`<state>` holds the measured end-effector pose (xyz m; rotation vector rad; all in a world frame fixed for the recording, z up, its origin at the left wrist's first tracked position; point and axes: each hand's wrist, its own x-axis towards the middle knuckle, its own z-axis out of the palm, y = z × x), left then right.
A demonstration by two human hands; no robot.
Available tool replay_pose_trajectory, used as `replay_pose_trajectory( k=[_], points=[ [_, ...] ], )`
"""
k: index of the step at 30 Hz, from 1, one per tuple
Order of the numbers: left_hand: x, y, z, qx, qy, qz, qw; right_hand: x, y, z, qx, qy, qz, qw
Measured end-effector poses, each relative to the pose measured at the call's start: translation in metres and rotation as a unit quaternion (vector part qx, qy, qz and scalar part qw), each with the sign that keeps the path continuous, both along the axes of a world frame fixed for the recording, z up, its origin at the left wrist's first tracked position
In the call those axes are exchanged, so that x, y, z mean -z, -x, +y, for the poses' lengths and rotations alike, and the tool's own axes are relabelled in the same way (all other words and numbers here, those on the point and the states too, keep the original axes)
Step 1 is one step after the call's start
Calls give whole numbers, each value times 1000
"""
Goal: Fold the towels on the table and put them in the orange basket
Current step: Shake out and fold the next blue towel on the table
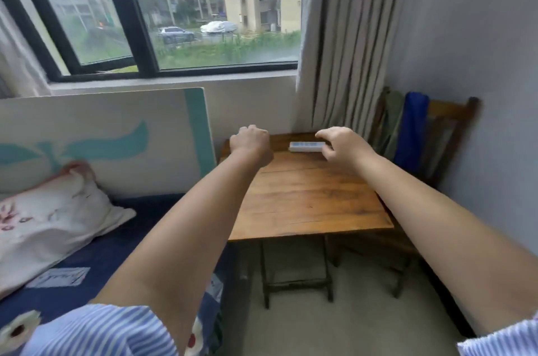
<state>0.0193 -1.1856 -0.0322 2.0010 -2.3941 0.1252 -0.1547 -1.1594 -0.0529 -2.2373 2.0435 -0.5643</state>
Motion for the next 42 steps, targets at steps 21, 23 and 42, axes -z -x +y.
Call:
replay_pose_trajectory(
  k=[21, 23, 42],
  points=[
    [15, 365, -277, 175, -56, 82, 980, 8, 372, -206, 220, -4, -19, 975],
    [20, 389, -306, 197, -68, 70, 975, 8, 393, -231, 247, -6, -23, 969],
    [117, 598, -476, 199, -139, 134, 961, 82, 581, -441, 298, -125, -112, 940]
  ],
)
